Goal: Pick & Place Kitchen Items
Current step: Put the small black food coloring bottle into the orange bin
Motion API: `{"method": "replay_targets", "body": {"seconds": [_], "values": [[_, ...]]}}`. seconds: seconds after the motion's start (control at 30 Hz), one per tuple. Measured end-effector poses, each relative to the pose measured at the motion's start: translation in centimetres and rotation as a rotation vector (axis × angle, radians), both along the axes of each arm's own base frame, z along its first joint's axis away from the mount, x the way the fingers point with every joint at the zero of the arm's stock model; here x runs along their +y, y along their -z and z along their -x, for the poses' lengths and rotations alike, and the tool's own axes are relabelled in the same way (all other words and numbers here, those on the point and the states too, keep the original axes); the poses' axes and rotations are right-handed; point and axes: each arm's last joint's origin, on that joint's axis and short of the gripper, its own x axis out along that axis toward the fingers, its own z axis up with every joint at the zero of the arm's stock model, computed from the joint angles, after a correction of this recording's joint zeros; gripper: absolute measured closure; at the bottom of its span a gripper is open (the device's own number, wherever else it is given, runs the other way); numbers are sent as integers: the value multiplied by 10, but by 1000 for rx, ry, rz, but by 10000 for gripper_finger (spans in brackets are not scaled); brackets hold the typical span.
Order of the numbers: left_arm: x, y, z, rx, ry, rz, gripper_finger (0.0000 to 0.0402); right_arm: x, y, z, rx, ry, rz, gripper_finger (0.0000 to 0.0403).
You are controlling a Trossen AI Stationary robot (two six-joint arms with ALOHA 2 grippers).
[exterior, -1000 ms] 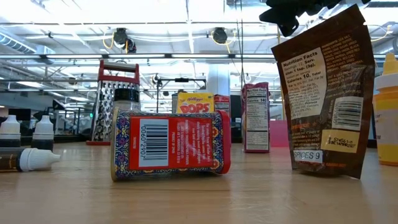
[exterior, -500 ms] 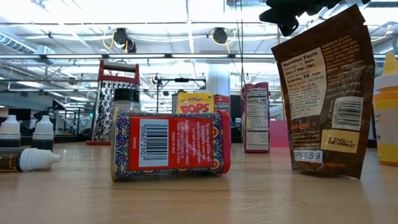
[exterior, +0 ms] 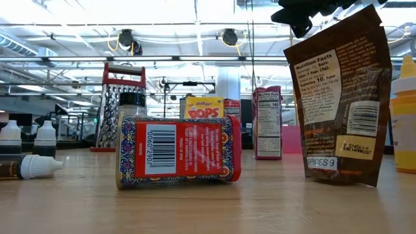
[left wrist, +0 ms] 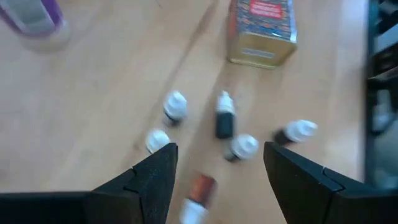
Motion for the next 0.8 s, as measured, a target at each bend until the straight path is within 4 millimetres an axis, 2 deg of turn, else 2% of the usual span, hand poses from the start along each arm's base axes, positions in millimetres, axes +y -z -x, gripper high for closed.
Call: {"method": "replay_targets", "body": {"seconds": [0.13,0.33,0.5,0.8], "values": [[16,2,-13,62,4,-77,158,0,0,0,0,0,0,243],[31,5,-22,156,2,-102,158,0,0,0,1,0,0,243],[34,6,-26,186,-6,-80,158,0,0,0,2,-3,7,243],[30,21,-30,243,-7,-94,158,0,0,0,1,-4,11,243]]}}
